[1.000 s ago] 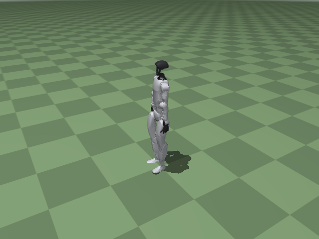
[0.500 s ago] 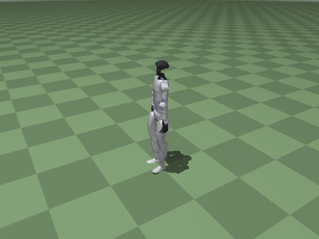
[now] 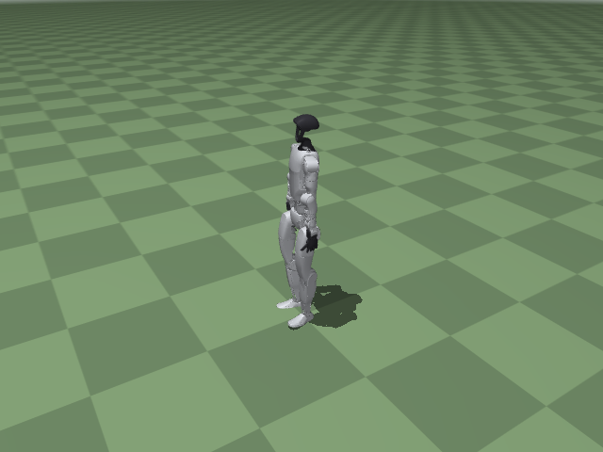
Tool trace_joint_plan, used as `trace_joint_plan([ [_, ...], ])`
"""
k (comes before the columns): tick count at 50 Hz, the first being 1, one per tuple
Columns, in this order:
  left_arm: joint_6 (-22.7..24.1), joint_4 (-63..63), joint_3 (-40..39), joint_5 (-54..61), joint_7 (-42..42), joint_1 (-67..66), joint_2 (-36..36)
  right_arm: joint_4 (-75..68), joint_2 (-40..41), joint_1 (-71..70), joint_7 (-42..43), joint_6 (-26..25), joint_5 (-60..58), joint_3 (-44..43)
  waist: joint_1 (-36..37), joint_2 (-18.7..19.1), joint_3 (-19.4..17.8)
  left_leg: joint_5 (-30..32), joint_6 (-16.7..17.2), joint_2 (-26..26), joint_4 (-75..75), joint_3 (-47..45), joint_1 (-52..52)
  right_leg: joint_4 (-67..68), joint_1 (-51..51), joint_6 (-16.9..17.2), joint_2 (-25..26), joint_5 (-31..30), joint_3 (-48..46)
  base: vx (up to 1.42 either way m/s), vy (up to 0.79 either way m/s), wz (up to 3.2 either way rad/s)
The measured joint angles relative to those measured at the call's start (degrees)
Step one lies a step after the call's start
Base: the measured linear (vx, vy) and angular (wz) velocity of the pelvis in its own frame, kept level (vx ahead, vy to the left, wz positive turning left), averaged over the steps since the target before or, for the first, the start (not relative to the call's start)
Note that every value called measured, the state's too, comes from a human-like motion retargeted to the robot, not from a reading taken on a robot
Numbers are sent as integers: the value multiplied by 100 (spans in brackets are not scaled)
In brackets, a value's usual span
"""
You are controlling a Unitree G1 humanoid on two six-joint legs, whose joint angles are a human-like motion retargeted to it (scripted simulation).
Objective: In place motions
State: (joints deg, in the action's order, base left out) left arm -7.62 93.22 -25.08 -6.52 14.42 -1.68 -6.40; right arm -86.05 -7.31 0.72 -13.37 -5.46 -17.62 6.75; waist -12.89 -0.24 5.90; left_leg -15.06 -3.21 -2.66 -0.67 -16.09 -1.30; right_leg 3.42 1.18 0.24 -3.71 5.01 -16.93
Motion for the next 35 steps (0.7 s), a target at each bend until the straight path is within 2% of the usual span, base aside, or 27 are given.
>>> trace_joint_plan([
  [26,-48,33,61,-80,-210,-86,-62,113,-13,36,17,49,-70,-17,-47,116,-126,-92,61,154,61,-23,38,92,63,-72,115,22,104,0,-1,-2],
  [31,-41,-57,25,-40,-190,-202,-140,10,-50,61,103,84,-46,6,-88,159,-113,-245,147,324,243,-10,10,105,73,-115,198,46,157,-2,-10,-12],
  [35,-5,-353,-15,49,-139,-320,-176,-98,-89,47,188,63,119,-14,-38,120,-185,-549,203,503,960,170,-287,134,52,-164,203,83,192,-4,-10,-5],
])
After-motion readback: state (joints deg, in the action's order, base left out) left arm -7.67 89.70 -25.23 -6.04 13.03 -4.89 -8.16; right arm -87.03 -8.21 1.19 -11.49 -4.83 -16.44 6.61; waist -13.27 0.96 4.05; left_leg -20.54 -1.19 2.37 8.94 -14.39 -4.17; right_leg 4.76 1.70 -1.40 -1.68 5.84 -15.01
